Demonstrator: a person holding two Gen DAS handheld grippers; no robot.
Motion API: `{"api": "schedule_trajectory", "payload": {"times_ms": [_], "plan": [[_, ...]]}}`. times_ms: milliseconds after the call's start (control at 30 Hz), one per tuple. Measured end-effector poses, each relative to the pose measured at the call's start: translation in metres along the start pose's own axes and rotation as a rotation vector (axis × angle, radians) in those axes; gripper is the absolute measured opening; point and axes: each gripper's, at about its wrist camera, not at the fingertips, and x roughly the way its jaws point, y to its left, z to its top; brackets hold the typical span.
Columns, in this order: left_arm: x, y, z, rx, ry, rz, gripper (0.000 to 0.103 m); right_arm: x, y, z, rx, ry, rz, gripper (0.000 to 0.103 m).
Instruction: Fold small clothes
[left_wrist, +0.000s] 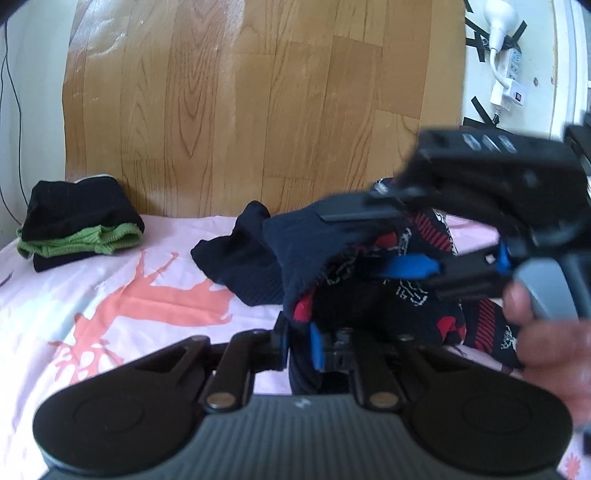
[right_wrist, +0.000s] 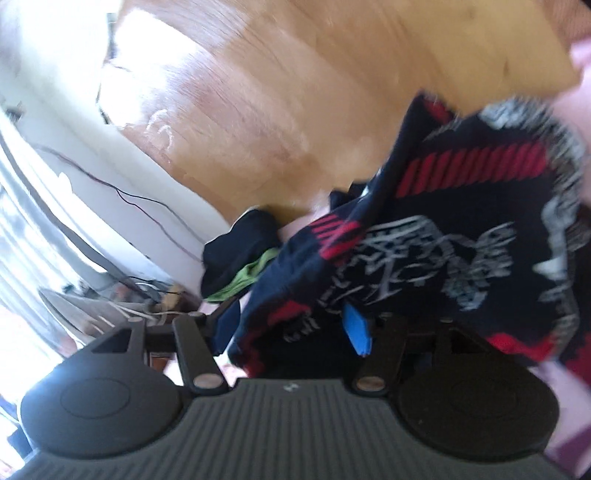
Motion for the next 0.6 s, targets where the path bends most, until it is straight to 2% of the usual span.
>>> {"api": "schedule_trajectory", "payload": {"times_ms": [33,133,167,267,300,333,367,500,600], "plan": [[-0.001,-0.001,-0.001,0.004,-0.004,0.001,0.011,0.000,0.003,0.001,0.010,0.010,0.005,0.056],[-0.003,-0.003,-0.004,0.021,-0.011,-0.010,0.011,-0.008,0.020,0.008,-0.069,0.017,-0.047,0.010],[-0.004,-0.003,-0.005,0.023,-0.010,-0.019,0.012,-0.013,0.026,0.011,-0.093,0.006,-0.058,0.009],[-0.006,-0.006,-0.006,0.029,-0.020,-0.011,0.033,-0.042,0.049,0.021,-0.183,-0.065,-0.071,0.009],[-0.005,-0.007,-0.006,0.026,-0.025,0.007,0.056,-0.055,0.058,0.024,-0.221,-0.096,-0.068,0.009],[-0.006,-0.010,-0.006,0.020,-0.032,0.022,0.074,-0.066,0.066,0.029,-0.250,-0.123,-0.062,0.009],[-0.006,-0.011,-0.006,0.007,-0.042,0.024,0.080,-0.077,0.074,0.033,-0.271,-0.150,-0.054,0.009],[-0.007,-0.022,-0.004,0.006,-0.059,-0.043,0.091,-0.110,0.102,0.047,-0.333,-0.245,-0.042,0.009],[-0.010,-0.041,-0.003,0.048,-0.086,-0.082,0.093,-0.133,0.118,0.051,-0.372,-0.296,-0.041,0.009]]}}
